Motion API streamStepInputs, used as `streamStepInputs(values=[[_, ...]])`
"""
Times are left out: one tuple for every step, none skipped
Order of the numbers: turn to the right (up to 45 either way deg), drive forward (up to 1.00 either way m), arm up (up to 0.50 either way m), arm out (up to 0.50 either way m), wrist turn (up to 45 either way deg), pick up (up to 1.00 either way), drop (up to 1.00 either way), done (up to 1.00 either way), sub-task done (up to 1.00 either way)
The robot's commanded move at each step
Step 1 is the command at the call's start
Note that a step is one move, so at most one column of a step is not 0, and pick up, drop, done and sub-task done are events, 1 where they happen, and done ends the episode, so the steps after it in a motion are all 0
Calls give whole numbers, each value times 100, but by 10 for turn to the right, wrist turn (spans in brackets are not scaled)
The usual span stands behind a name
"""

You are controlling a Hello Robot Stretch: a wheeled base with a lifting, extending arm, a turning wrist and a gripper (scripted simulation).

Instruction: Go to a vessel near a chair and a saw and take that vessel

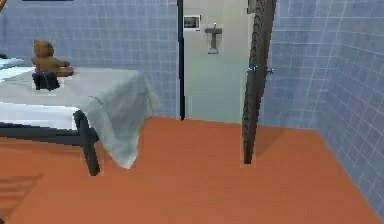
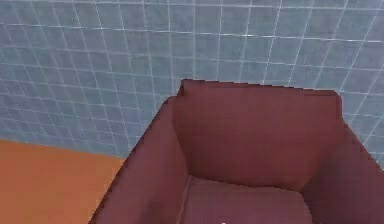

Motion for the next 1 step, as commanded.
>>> streamStepInputs(values=[[450,0,0,0,0,0,0,0,0]])
